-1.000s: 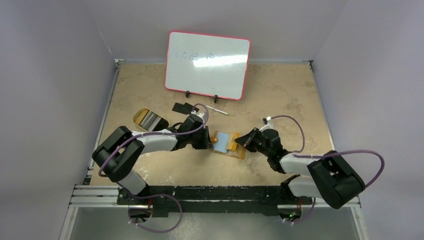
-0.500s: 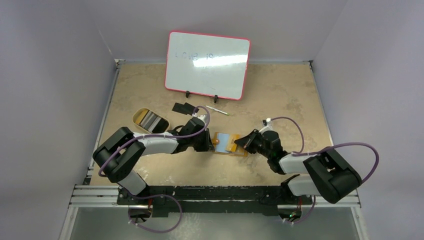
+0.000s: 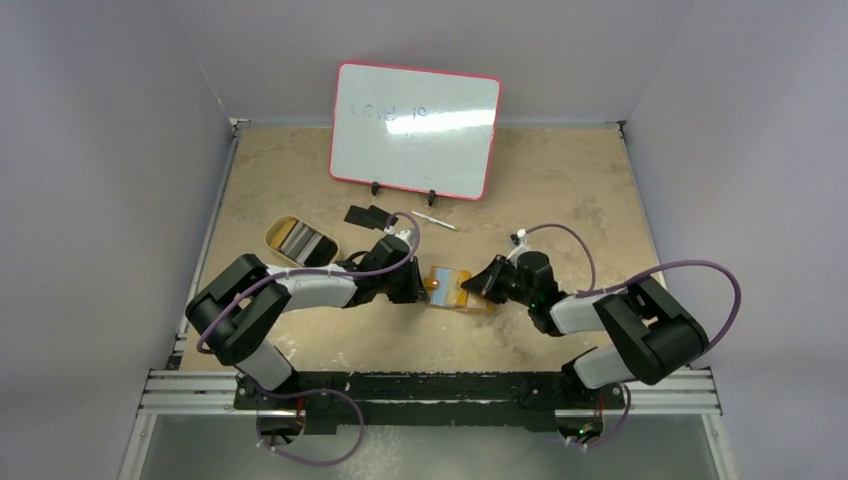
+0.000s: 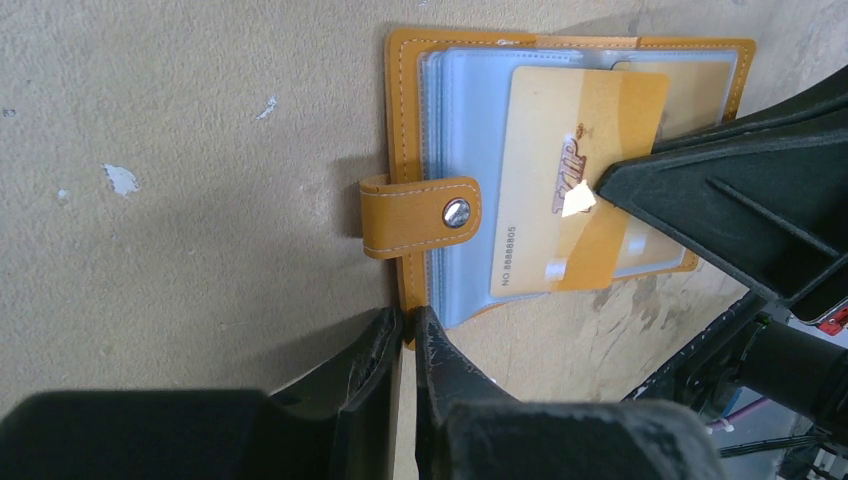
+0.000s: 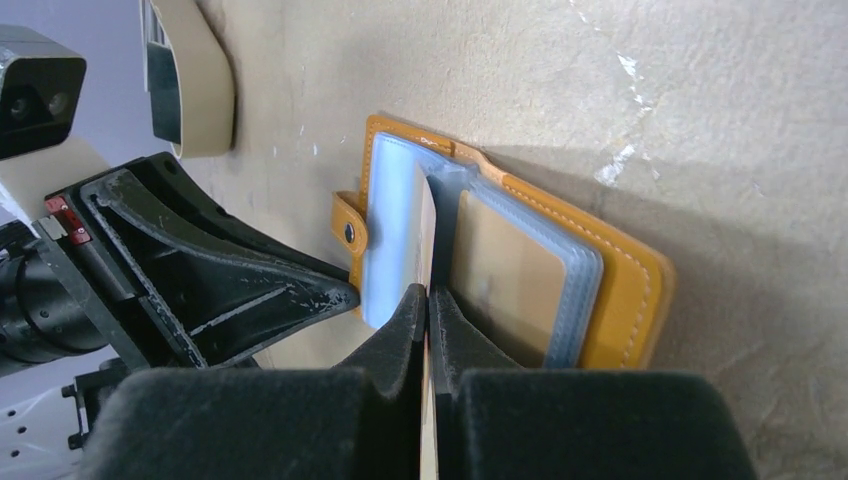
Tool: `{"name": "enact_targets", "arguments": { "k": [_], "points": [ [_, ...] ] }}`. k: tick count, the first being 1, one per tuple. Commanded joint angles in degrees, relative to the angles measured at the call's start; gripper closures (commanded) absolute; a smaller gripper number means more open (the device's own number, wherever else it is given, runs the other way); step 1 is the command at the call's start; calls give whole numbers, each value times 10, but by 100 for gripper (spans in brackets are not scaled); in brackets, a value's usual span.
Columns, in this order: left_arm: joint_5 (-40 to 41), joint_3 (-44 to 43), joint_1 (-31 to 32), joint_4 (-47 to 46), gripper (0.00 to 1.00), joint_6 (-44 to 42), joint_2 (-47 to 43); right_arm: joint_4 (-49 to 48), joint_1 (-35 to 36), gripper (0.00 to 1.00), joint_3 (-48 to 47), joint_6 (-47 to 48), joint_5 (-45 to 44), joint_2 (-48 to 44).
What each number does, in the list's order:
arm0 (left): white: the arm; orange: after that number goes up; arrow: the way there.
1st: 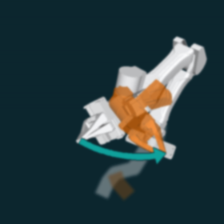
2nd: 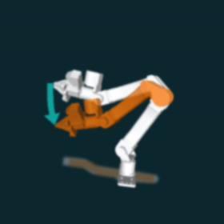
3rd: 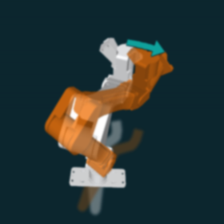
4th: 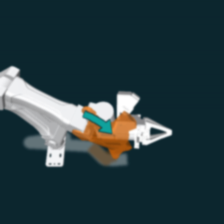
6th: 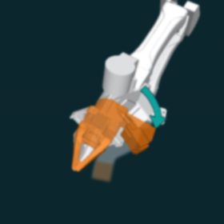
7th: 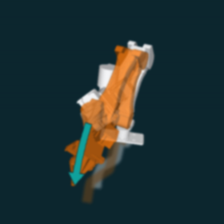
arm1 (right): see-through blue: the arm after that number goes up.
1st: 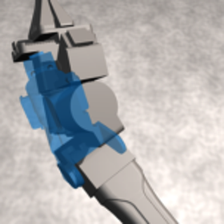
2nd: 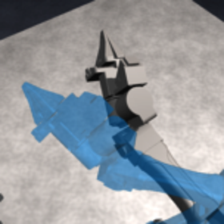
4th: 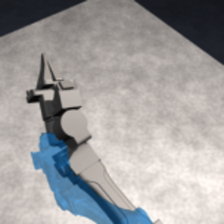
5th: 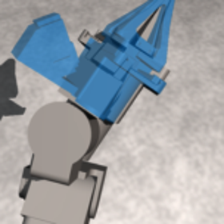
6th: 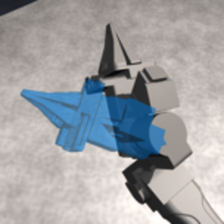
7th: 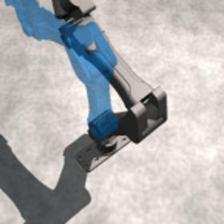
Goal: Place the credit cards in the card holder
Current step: Insert the credit card into the card holder.
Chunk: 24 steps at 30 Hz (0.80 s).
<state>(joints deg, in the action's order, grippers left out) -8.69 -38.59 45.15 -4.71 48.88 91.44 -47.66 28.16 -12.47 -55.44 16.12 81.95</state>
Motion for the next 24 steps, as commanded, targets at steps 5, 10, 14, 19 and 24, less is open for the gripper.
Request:
{"name": "enact_targets", "arguments": {
  "k": [5, 10, 14, 19, 24],
  "points": [
    [27, 3, 10, 9, 92, 1, -10, 34, 3, 93, -45, 52, 60, 59],
    [35, 4, 18, 11, 93, 8, -24, 199, 4, 74, -115, 99, 23, 66],
    [34, 11, 21, 2, 92, 15, -34, 294, 4, 65, -129, 121, -44, -1],
    [34, 22, 21, -22, 88, 33, -44, 362, 3, 64, -159, 147, -99, -44],
    [36, 23, 21, -34, 85, 40, -44, 330, 3, 66, -159, 139, -79, -36]
  ]
}}
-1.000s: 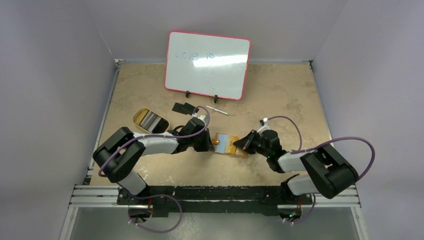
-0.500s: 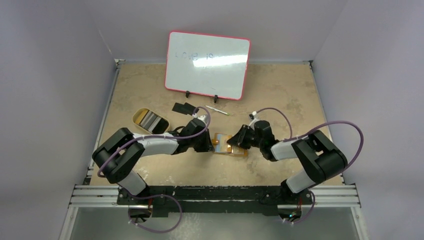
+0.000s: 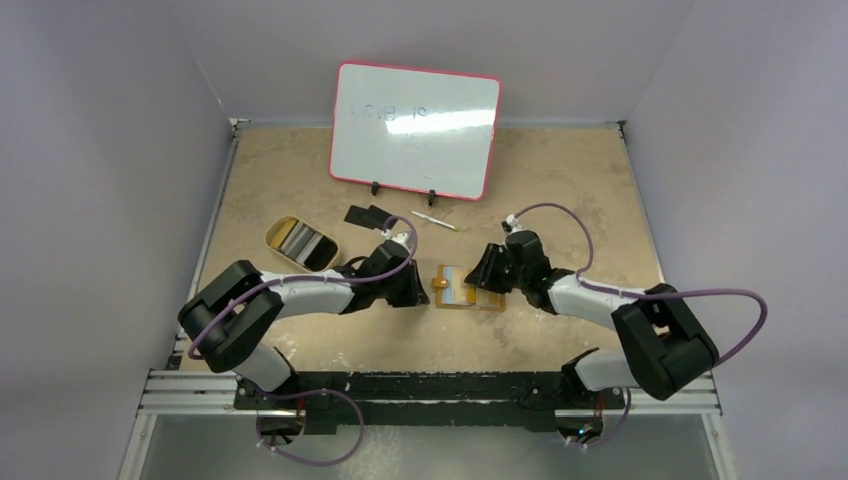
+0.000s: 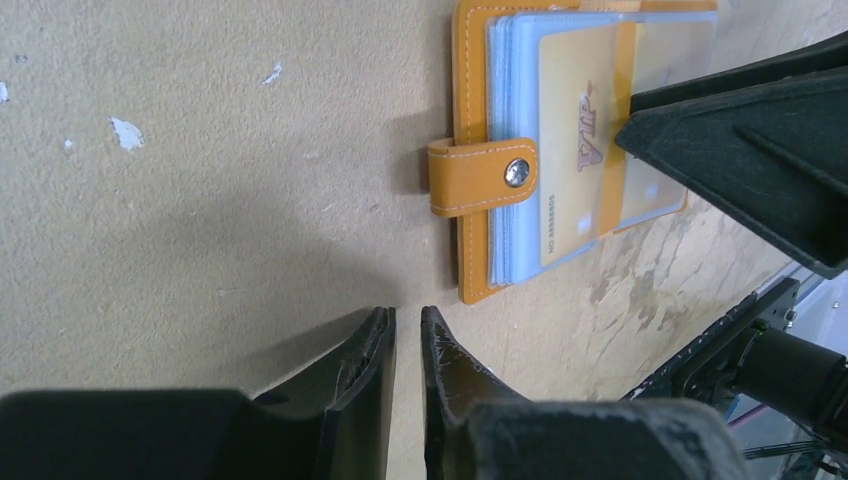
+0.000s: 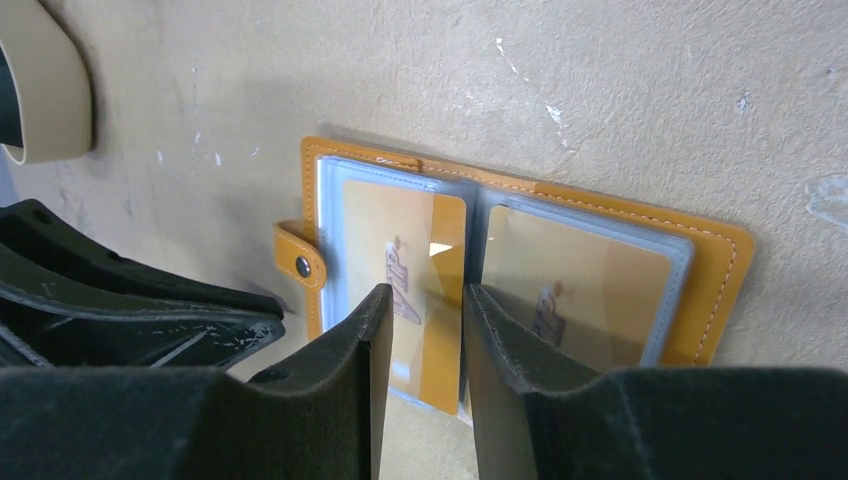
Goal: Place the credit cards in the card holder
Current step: Insert the credit card into the card holder.
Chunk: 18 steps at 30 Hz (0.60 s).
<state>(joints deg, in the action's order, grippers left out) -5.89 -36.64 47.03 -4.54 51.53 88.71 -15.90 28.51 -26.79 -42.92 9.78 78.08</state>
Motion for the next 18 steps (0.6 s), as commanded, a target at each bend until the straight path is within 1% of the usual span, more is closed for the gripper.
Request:
{"name": "enact_targets", "arguments": {
  "k": [1, 6, 10, 14, 18],
  "points": [
    [8, 3, 3, -38, 85, 14, -13, 6, 0, 66, -15, 11, -12, 10],
    [-4, 3, 3, -65, 85, 18, 4, -30, 1, 66, -9, 6, 9, 30],
    [-3, 1, 3, -89, 85, 23, 7, -52, 11, 69, -7, -1, 29, 23],
    [-1, -6, 3, -91, 86, 22, 13, -71, 22, 71, -4, -24, 43, 10],
    [-2, -7, 3, -93, 88, 22, 23, -95, 32, 73, 2, -46, 52, 16]
  ]
}}
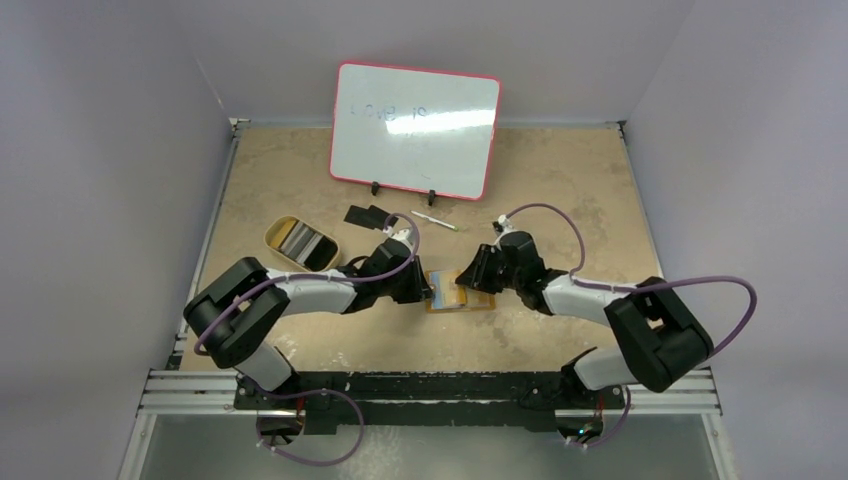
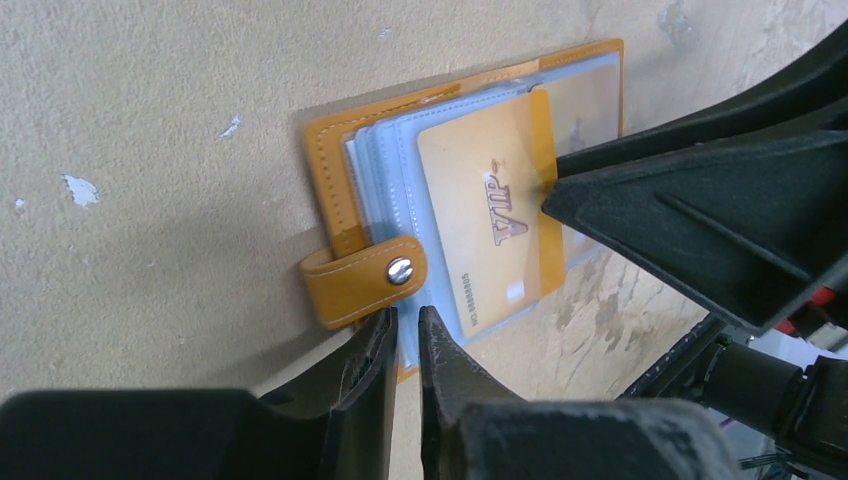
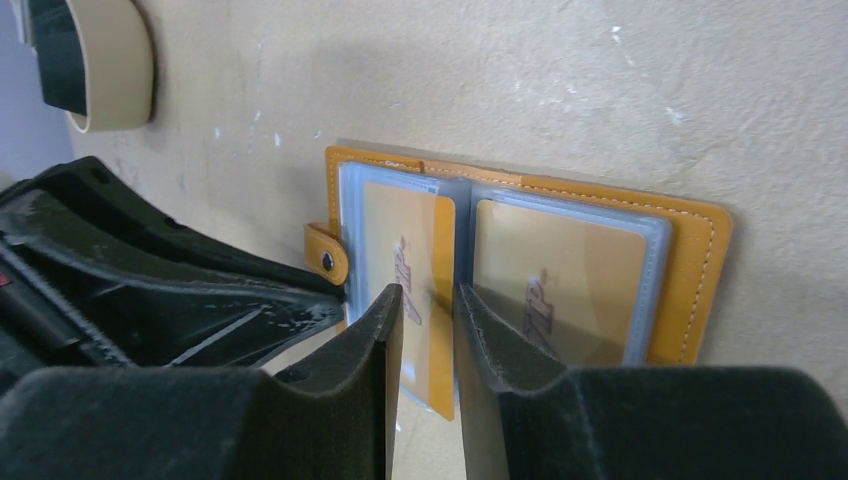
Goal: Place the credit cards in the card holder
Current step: Insert the credit card into the card holder.
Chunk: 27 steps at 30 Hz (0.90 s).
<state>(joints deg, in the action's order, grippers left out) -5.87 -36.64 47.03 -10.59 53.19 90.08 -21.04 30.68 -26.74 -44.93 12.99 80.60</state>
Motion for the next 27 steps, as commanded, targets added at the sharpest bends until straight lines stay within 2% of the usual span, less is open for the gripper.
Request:
{"name": "enact_targets", "arguments": {
  "k": [1, 12, 19, 23, 27],
  "points": [
    [-2, -6, 3, -34, 88, 6, 10, -47, 13, 73, 2, -30, 20, -5],
    [5, -9, 2, -17, 92, 1, 2, -45, 36, 76, -1, -49, 1, 31],
    [80, -31, 3, 99, 82, -21, -55, 66, 36, 73, -27, -19, -55, -34],
    [96, -25, 3, 98, 80, -19, -65, 75, 37, 72, -37, -15, -62, -47],
    [81, -24, 3, 79, 83, -19, -36, 61, 40, 73, -37, -18, -52, -34]
  ]
}}
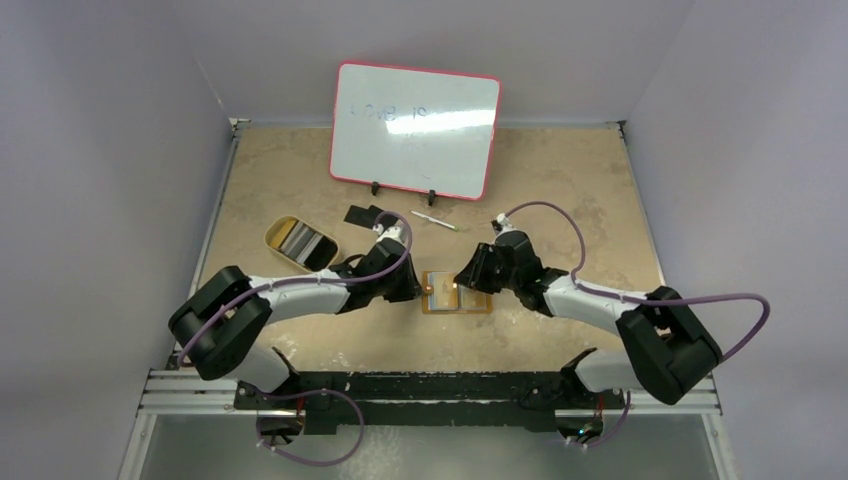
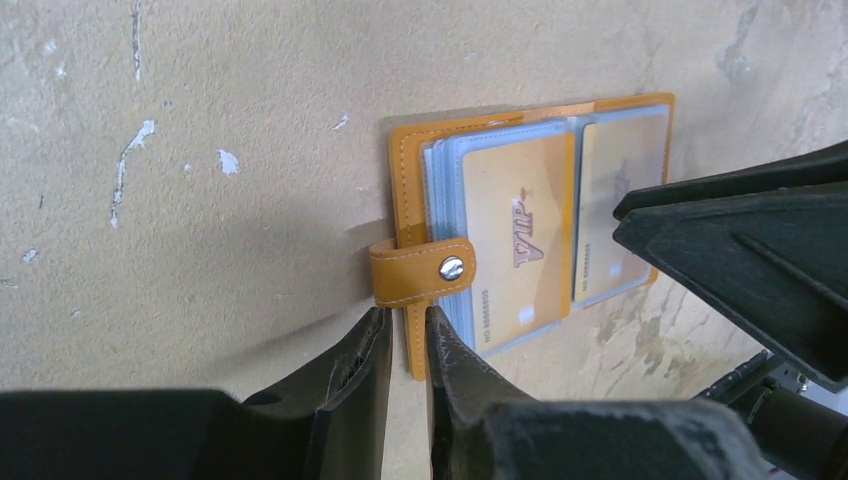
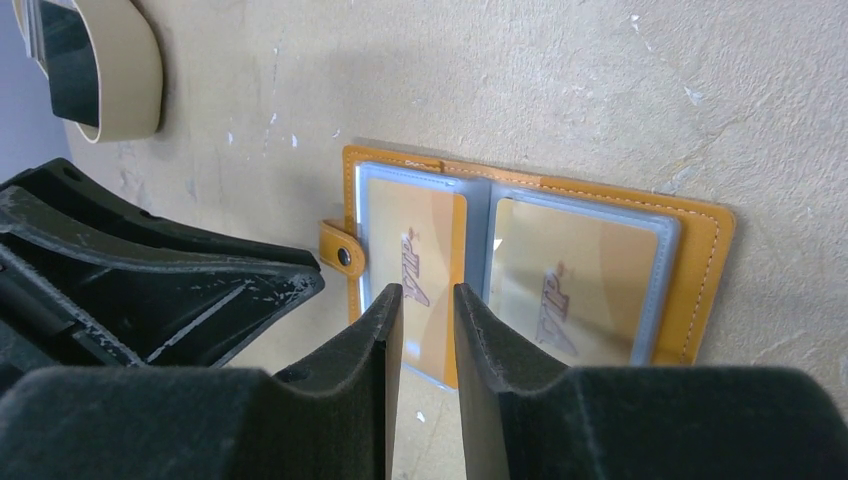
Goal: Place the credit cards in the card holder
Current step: Insert the credit card into the card holder.
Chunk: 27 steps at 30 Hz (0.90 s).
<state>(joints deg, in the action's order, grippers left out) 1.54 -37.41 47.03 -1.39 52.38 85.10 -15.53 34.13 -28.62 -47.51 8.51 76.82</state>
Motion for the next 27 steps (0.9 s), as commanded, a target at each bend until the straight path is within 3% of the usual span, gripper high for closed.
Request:
{"name": "enact_targets", "arguments": {
  "k": [1, 12, 27],
  "points": [
    [0, -16, 2, -21, 84, -9, 22, 2, 6, 73, -19, 7, -7, 9],
    [-27, -11, 2, -56, 95, -1, 54, -44, 22, 76, -17, -9, 11, 53],
    [-8, -10, 3, -38, 94, 5, 33, -49, 29, 79, 1, -24, 28, 34]
  ]
}}
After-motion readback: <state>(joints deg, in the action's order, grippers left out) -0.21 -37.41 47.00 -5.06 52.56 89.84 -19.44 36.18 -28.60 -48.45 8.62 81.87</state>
